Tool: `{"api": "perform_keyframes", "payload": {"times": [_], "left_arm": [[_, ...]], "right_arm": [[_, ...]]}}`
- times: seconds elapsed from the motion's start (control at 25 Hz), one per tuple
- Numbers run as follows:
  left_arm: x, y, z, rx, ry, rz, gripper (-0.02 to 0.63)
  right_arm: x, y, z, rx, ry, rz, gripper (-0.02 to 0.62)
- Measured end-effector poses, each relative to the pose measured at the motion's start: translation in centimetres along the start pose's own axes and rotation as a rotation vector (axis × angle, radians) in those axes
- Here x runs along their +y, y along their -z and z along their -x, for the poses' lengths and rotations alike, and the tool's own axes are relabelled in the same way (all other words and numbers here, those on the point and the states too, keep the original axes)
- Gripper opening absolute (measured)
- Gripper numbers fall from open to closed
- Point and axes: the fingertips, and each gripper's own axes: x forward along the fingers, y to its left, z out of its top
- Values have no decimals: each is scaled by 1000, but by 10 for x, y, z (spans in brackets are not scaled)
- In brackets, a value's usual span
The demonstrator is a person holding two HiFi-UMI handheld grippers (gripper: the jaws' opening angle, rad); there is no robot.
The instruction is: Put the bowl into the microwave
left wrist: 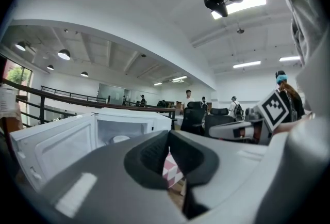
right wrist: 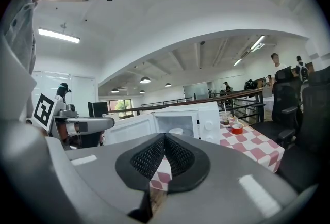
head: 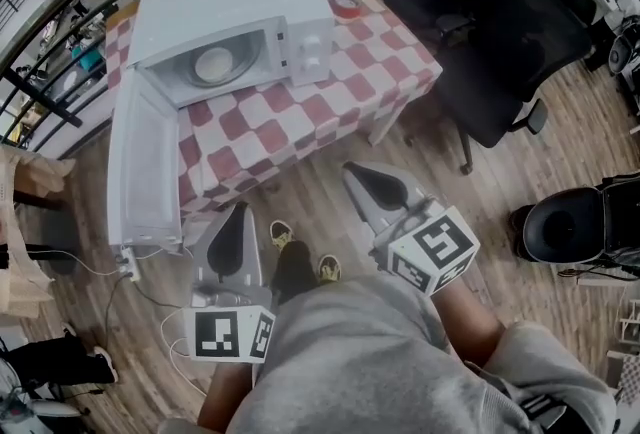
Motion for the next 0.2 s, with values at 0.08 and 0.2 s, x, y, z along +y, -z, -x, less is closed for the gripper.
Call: {"api": "perform_keyframes", "payload": {"times": [0.08,0.2], "left_arm": [[-2,-2,1,-4,0,9,11],[-5,-6,3,-15,4,3,11]], "right_arm": [[0,1,3,5,3,2,-3],[-2,2,7,1,9,3,-3]]}}
